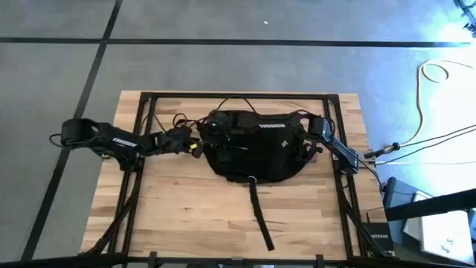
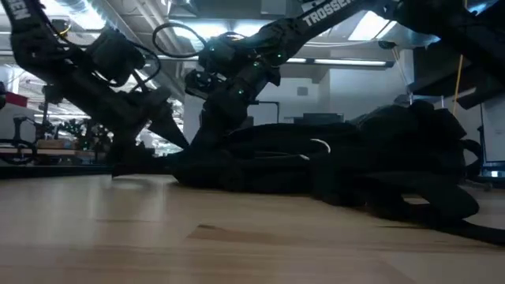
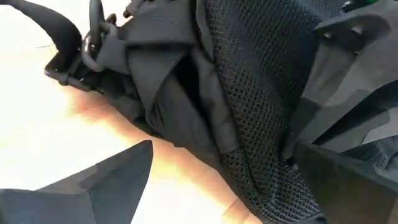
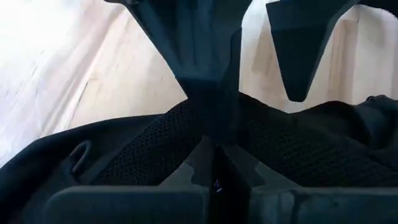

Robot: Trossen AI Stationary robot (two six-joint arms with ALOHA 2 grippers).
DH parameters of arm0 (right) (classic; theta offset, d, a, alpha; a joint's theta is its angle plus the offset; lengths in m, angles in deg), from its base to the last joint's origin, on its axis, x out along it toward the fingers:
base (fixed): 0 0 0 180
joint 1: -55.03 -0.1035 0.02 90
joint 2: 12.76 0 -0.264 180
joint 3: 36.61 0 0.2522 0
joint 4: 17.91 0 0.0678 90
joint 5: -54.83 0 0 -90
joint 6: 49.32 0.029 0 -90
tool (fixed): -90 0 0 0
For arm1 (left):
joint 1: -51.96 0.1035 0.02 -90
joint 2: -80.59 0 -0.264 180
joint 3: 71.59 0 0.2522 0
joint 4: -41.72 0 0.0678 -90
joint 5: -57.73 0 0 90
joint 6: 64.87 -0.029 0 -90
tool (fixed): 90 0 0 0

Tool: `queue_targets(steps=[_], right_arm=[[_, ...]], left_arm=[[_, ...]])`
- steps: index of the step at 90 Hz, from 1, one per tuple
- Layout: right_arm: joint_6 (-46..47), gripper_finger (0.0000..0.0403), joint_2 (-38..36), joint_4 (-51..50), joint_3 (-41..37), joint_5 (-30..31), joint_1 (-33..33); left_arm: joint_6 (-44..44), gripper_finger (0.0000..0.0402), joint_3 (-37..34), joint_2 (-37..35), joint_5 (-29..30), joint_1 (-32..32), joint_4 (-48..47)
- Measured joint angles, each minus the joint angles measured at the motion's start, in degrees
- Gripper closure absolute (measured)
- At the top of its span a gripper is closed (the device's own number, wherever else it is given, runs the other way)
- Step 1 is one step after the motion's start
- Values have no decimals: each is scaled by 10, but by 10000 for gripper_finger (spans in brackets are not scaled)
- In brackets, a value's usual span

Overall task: Unpack backpack
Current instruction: Close the black bag

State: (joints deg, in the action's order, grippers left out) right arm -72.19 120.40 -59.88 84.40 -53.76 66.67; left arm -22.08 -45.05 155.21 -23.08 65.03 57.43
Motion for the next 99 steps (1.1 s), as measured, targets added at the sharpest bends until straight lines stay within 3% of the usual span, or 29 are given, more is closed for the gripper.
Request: queue_targets(steps=[19, 64, 79, 99], right_arm=[[1, 403, 0, -4, 0, 0, 0], [1, 403, 0, -4, 1, 3, -1], [1, 403, 0, -6, 1, 0, -1], [1, 403, 0, -9, 1, 0, -1]], left_arm=[[-44, 80, 3, 21, -12, 3, 28], [-55, 315, 5, 26, -26, 17, 46], [-48, 347, 5, 26, -26, 17, 48], [-34, 352, 4, 26, -30, 15, 59]])
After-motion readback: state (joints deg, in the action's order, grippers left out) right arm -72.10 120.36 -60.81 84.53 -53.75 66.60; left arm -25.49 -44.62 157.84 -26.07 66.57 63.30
